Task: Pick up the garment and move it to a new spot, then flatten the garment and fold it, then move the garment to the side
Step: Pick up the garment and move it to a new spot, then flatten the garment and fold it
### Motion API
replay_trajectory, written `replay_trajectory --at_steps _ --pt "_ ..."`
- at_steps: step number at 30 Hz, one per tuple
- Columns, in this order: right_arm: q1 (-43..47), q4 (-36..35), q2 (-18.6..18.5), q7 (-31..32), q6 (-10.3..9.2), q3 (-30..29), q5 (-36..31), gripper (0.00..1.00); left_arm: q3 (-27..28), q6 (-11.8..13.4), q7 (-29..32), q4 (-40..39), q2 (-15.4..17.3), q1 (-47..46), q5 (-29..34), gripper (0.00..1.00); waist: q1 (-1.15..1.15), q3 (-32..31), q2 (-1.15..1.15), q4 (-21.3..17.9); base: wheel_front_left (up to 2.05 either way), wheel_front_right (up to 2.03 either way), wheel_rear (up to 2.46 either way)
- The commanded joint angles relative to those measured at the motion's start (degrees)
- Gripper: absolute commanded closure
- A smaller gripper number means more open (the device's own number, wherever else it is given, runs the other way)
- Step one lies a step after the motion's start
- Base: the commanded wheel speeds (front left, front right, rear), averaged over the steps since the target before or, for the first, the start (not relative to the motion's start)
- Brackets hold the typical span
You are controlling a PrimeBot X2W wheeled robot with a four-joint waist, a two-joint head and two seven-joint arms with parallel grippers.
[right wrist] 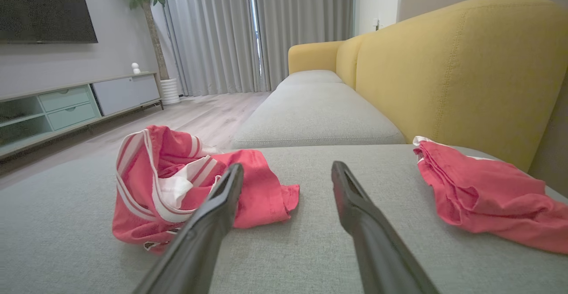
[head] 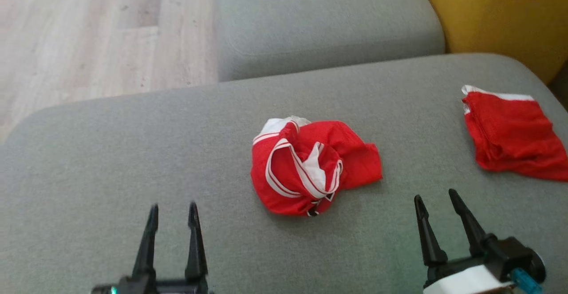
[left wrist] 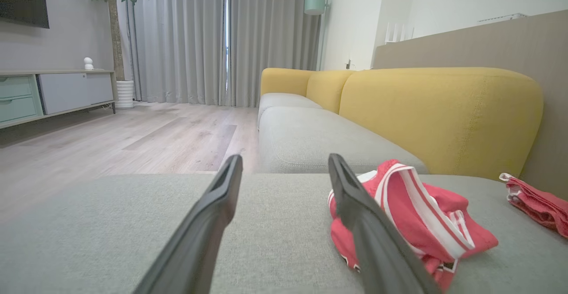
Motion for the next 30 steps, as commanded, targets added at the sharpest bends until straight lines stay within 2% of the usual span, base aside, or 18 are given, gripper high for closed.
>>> replay_trajectory --at_steps 1,5,10,30 --pt "-1.22 -1.42 0.01 -0.37 0.39 0.82 0.44 0.00 1.46 0.46 -0.54 -2.55 -0.10 -0.81 0.93 0.00 0.02 -1.16 0.00 1.04 0.00 0.00 0.00" --pt "0.44 -0.68 0.37 -0.37 0.39 0.36 0.34 0.00 1.08 0.24 -0.54 -3.12 -0.10 3.22 1.73 0.00 0.02 -2.56 0.00 1.88 0.00 0.00 0.00" --pt "1.78 -0.11 0.70 -0.37 0.39 0.25 0.30 0.00 0.81 0.38 -0.54 -1.97 -0.11 5.86 -0.27 0.00 0.02 -3.79 0.00 2.33 0.00 0.00 0.00" --pt "2.74 -0.31 0.69 -0.37 0.39 0.40 0.05 0.00 -0.09 1.02 -0.54 -0.73 -0.11 6.41 -1.31 0.00 0.02 -5.02 0.00 3.15 0.00 0.00 0.00"
